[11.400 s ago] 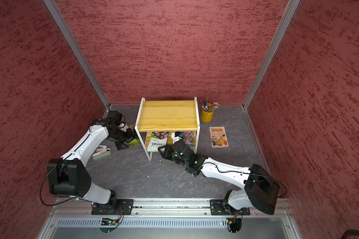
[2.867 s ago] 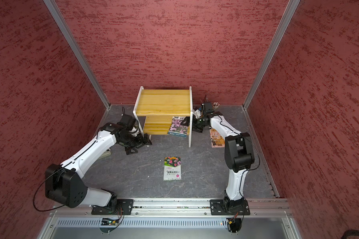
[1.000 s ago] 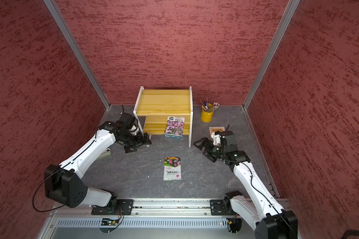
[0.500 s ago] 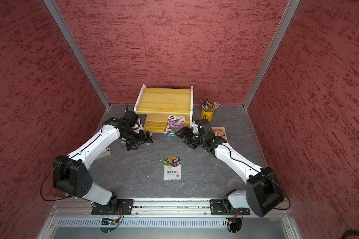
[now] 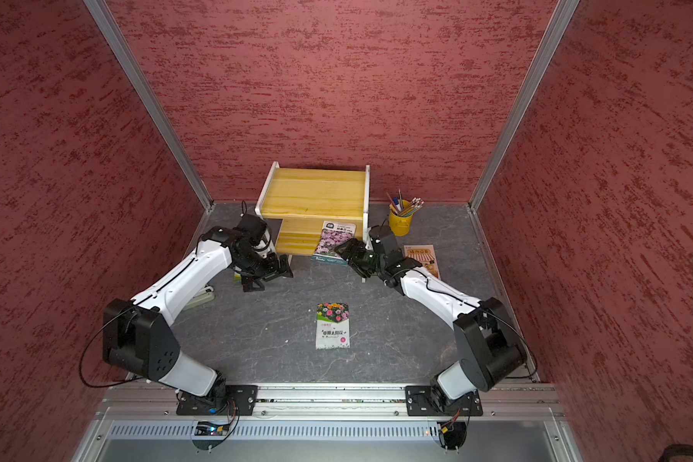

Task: Take the seed bag off the shelf
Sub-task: Pick up the seed packet from the shelf.

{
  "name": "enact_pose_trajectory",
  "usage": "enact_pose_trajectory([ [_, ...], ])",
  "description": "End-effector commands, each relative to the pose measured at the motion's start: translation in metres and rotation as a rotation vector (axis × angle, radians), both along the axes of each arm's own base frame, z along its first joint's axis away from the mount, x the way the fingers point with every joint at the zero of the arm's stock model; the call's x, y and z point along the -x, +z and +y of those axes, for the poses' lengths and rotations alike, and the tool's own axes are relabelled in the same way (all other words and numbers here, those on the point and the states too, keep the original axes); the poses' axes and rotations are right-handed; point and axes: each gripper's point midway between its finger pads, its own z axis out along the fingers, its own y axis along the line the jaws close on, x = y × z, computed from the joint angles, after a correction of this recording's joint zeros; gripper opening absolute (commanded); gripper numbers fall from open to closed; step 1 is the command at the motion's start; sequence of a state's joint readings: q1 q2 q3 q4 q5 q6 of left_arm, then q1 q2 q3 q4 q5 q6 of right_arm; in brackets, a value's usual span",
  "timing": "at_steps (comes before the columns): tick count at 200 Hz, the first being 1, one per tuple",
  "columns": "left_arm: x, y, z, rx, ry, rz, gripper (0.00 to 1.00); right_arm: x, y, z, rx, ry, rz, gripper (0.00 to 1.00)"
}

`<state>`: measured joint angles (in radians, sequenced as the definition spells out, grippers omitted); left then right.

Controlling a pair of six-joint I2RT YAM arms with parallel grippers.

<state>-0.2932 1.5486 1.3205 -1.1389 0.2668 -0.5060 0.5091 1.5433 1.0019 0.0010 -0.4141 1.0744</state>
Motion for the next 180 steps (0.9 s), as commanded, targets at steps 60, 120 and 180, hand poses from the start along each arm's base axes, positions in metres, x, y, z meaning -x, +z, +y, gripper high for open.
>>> enact_pose_trajectory([
  [60, -0.008, 0.009, -0.01, 0.029, -0.031, -0.031, 1.0, -0.017, 0.044, 0.034, -0.118, 0.063, -0.163, 0.36],
  [120, -0.009, 0.009, -0.011, 0.032, -0.031, -0.032, 1.0, -0.008, 0.054, 0.039, -0.165, 0.11, -0.177, 0.28],
  [180, -0.011, 0.01, -0.011, 0.032, -0.03, -0.038, 1.0, -0.005, 0.056, 0.047, -0.222, 0.147, -0.174, 0.0],
])
